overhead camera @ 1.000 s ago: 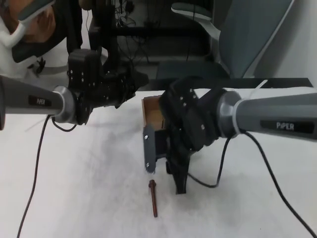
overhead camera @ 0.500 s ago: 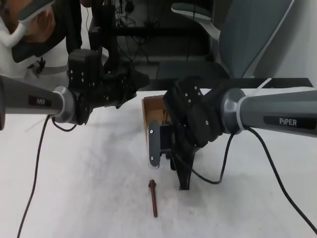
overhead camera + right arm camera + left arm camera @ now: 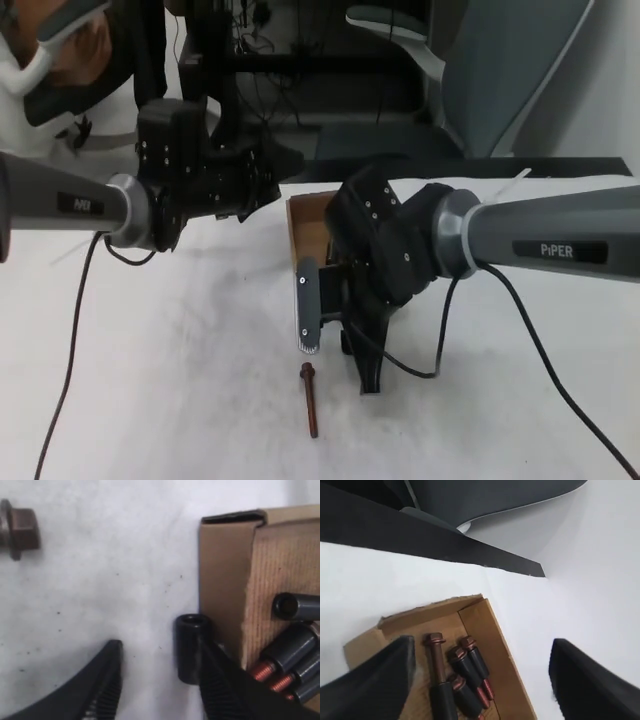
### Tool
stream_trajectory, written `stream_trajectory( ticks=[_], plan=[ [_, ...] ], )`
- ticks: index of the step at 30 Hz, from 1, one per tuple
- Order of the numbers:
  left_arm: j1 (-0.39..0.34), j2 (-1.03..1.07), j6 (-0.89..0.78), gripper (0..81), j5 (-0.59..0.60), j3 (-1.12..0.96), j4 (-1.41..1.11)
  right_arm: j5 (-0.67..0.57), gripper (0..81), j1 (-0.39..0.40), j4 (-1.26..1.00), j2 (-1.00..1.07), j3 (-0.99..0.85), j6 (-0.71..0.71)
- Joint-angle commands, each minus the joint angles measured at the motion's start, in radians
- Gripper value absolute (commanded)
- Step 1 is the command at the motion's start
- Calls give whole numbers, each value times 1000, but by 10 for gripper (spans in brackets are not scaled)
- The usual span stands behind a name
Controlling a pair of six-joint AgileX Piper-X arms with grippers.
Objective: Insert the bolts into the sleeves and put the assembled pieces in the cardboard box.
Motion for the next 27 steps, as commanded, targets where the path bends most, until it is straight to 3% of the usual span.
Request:
stream_trajectory(
  ticks=[1,15,21,27],
  plan=[
    [-1,-4,-1,700,38,-10,-14,19,451,-4,-28,29,-2,-12],
    [-1,-4,-1,700,89,-7,-14,14,440,-51,31,34,-56,-33],
    [-1,-4,-1,700,89,-7,-14,-29,148,-47,53,34,-56,-50],
    [-1,-4,-21,700,91,-7,-14,-48,143,-25,81,34,-57,-61]
  ],
)
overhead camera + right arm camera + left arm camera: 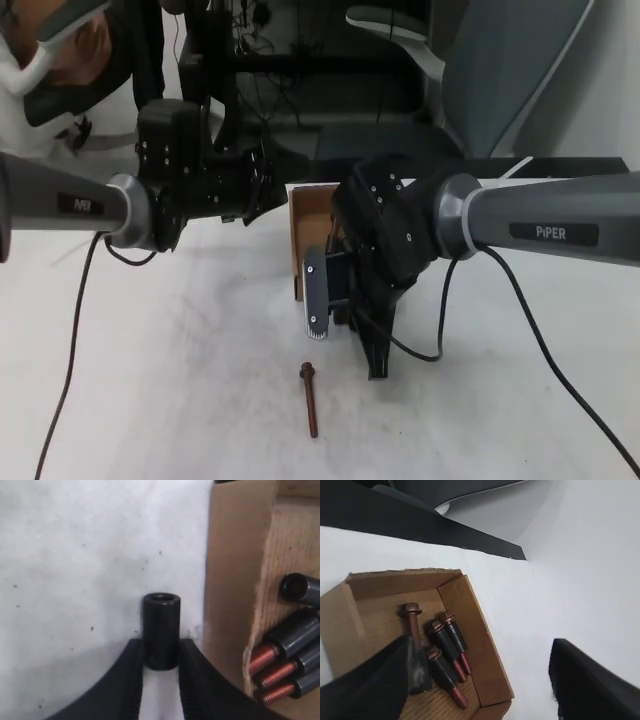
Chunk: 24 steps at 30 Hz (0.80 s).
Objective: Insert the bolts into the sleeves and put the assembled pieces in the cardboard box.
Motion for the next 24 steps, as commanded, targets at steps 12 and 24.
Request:
stream_trajectory(
  ticks=[12,24],
  plan=[
    [-1,-4,-15,700,188,-7,-12,-47,0,24,70,-14,-5,185],
    [2,-49,-89,700,436,30,-12,-195,0,-39,77,-321,132,472]
  ],
)
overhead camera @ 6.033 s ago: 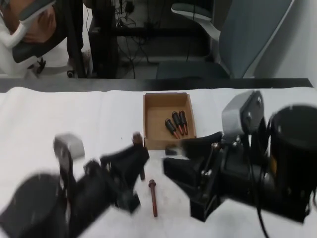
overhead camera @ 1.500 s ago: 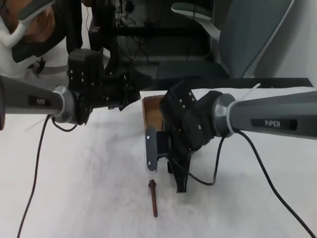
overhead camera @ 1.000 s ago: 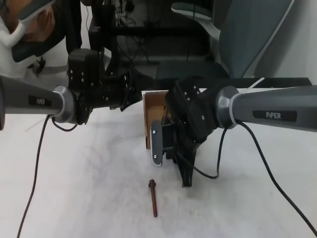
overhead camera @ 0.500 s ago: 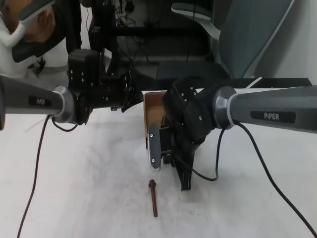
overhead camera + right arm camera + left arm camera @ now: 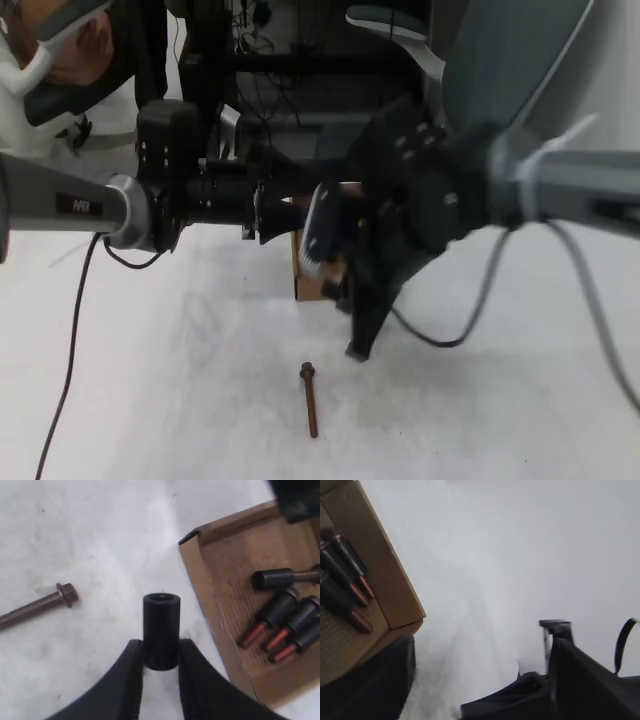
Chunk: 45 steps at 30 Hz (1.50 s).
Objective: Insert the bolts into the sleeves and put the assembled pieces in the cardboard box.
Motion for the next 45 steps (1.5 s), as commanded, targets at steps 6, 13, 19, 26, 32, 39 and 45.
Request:
stream_trajectory(
  ticks=[6,13,19,26,32,39,45],
  plan=[
    [-1,-172,21,700,6,139,38,-12,0,-128,3,-262,270,157],
    [-90,-357,287,700,-333,277,466,24,0,-142,6,-467,443,341],
    [-295,-427,467,700,-962,273,751,11,0,-142,2,-571,489,378],
    [-395,-424,300,465,-1101,271,841,11,0,-142,2,-587,489,371],
    [-395,-407,300,465,-1148,271,849,-39,0,-142,-7,-587,489,372],
    [-396,-327,241,465,-1144,247,841,-64,0,-142,-20,-587,489,372],
    [-396,-280,216,448,-1153,211,825,-80,0,-142,-20,-587,489,372]
  ],
)
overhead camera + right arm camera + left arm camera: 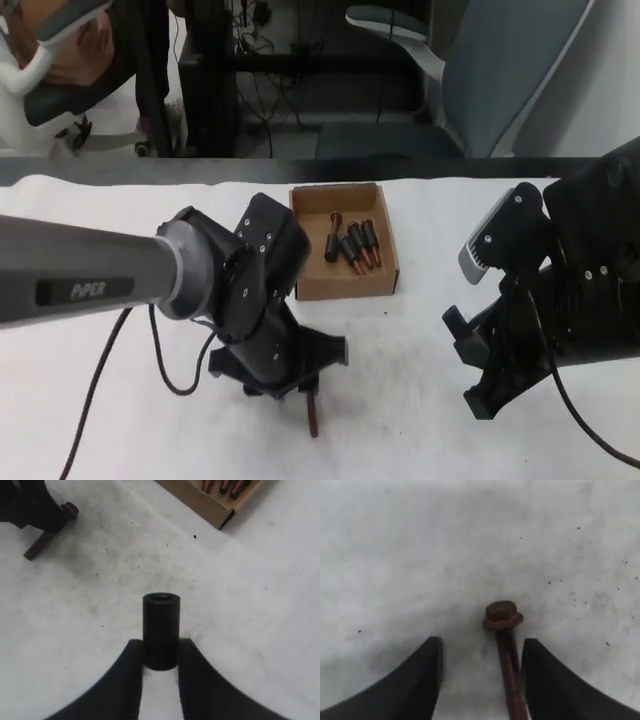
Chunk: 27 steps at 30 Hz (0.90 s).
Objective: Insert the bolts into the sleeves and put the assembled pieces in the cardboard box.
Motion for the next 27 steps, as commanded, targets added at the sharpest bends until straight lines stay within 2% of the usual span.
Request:
stream_trajectory(
  ticks=[1,4,6,9,12,13,22,24,27],
  plan=[
    [-6,26,-19,448,-16,-28,-8,-41,0,-3,-18,-12,-2,4],
    [-13,59,-55,445,-16,-59,20,-77,0,-3,-25,-12,-2,4],
    [-21,81,-55,407,-16,-77,46,-79,0,-3,-34,-12,-2,4],
    [-29,110,-55,260,-14,-88,99,-79,0,-3,-47,-12,-2,4],
    [-30,131,-60,32,-9,-88,146,-79,0,-3,-61,-12,-2,4],
    [-30,133,-55,15,-9,-88,156,-79,0,-3,-62,-12,-2,4],
    [-30,56,68,17,-10,-85,42,-89,0,-10,-62,-12,1,8],
    [-30,-2,106,17,-9,-73,-13,-161,0,-10,-76,-17,14,24],
    [-33,-121,167,17,-9,-35,-136,-287,0,-8,-179,-41,72,129]
  ],
)
